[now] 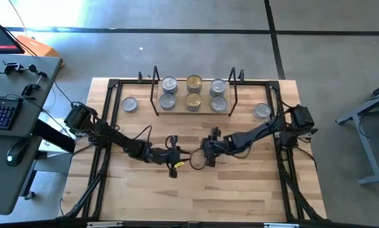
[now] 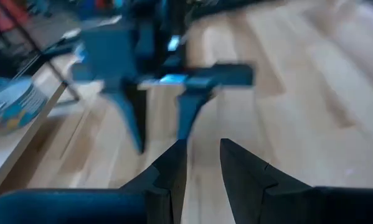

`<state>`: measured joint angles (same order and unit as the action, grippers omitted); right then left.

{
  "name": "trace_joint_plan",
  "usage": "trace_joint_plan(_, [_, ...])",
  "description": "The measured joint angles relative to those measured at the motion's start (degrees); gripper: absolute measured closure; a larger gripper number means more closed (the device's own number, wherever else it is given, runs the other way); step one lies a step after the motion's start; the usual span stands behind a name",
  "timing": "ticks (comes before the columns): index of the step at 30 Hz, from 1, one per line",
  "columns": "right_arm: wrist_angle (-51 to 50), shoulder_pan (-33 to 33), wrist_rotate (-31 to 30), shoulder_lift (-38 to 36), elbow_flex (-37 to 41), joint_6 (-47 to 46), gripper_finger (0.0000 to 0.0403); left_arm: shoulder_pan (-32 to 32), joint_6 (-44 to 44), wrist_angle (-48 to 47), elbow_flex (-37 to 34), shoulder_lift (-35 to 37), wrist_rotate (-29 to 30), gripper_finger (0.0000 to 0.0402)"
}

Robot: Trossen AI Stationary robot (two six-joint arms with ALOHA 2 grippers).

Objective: Stack canned seafood by type on shelf
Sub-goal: Stack the blue tuna can on top of the other blue tuna can on the shelf

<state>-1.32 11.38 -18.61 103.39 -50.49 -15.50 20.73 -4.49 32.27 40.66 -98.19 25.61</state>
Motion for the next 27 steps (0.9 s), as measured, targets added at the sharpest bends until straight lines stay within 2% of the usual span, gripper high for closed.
trace_joint_plan(4, [13.5,1.8,-0.1,0.0,4.6,-3.1,0.0206,0.2,4.0,-6.8,0.0,0.4,7.3,0.0312])
trace_joint_plan(6, [19.0,2.7,-0.2,0.0,6.3,-2.8,0.0206,0.5,8.5,-13.3,0.0,1.6,11.2,0.0312])
trace_joint_plan(9, [24.7,3.7,-0.5,0.0,8.2,-2.2,0.0206,1.1,17.0,-26.5,0.0,5.2,13.7,0.0312])
trace_joint_plan(15, [25.8,4.1,-3.6,0.0,9.2,-2.0,0.0206,2.0,34.0,-54.2,0.0,15.2,15.1,0.0312])
trace_joint_plan(18, [26.0,4.1,-4.0,0.0,9.2,-2.0,0.0206,1.7,40.9,-64.3,0.0,19.2,17.8,0.0312])
trace_joint_plan(21, [26.0,4.1,-4.9,0.0,9.2,-1.9,0.0206,0.2,46.8,-69.7,0.0,21.6,19.8,0.0312])
trace_joint_plan(27, [26.0,4.4,-5.1,0.0,9.2,-0.9,0.0206,-3.9,53.9,-73.1,0.0,22.2,20.0,0.0311])
